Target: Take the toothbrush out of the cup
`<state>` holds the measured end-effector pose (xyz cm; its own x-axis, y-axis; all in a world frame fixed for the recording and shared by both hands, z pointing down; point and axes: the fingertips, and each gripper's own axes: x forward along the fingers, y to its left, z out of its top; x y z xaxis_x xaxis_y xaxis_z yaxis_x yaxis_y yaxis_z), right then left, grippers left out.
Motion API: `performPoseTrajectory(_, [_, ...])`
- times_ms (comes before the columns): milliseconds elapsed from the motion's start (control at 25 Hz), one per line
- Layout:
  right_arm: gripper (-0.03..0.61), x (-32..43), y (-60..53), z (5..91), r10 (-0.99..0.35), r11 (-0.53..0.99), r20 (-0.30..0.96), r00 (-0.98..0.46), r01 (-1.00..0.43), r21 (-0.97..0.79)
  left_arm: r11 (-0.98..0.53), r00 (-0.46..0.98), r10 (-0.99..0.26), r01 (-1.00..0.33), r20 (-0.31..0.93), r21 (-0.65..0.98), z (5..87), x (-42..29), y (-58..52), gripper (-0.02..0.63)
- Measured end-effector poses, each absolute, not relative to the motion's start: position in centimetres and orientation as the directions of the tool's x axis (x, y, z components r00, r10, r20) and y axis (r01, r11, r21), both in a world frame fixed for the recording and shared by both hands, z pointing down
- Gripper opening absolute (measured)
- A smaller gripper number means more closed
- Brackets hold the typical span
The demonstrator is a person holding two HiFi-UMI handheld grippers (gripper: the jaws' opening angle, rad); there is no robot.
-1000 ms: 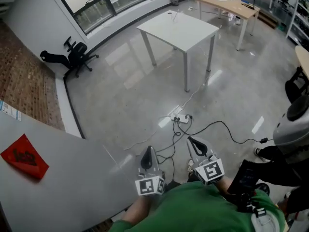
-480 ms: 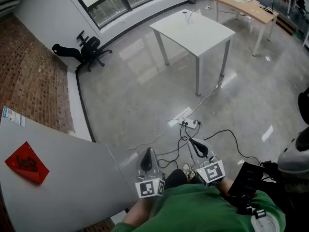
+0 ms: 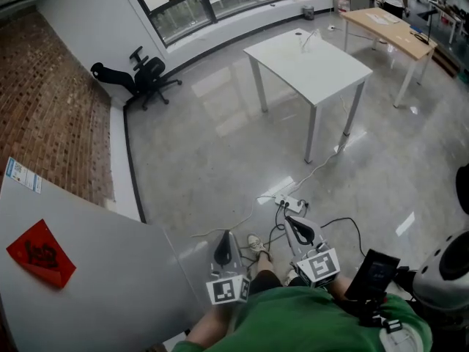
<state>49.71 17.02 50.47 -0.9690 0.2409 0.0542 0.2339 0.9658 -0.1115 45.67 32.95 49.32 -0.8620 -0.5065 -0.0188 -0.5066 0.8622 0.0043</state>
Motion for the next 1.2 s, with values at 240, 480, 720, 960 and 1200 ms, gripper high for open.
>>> performPoseTrajectory(240, [0.003, 44.6, 16.6, 50.7, 0.234, 0.971, 0.065, -0.970, 0.229, -0.072, 0.857, -0.858, -0.513, -0.514, -0.037, 0.032, 50.2, 40.5, 32.6, 0.008])
performPoseTrajectory(480, [0.003, 36.3, 18.3, 50.6, 0.252, 0.967, 0.086, -0.964, 0.249, -0.052, 0.855, -0.856, -0.515, -0.516, -0.040, 0.052, 50.4, 32.2, 33.7, 0.007])
performPoseTrajectory(720, [0.003, 26.8, 21.5, 49.3, 0.277, 0.961, 0.085, -0.957, 0.274, -0.043, 0.856, -0.858, -0.512, -0.514, -0.042, 0.059, 49.5, 23.5, 36.3, 0.008])
performPoseTrajectory(960, [0.003, 19.4, 24.8, 48.9, 0.280, 0.960, 0.070, -0.957, 0.277, -0.044, 0.861, -0.864, -0.503, -0.504, -0.035, 0.068, 49.8, 16.2, 39.7, 0.008])
performPoseTrajectory(1200, [0.003, 16.0, 27.1, 48.0, 0.290, 0.957, 0.092, -0.953, 0.289, -0.019, 0.875, -0.880, -0.472, -0.474, -0.044, 0.101, 49.5, 13.2, 42.4, 0.008])
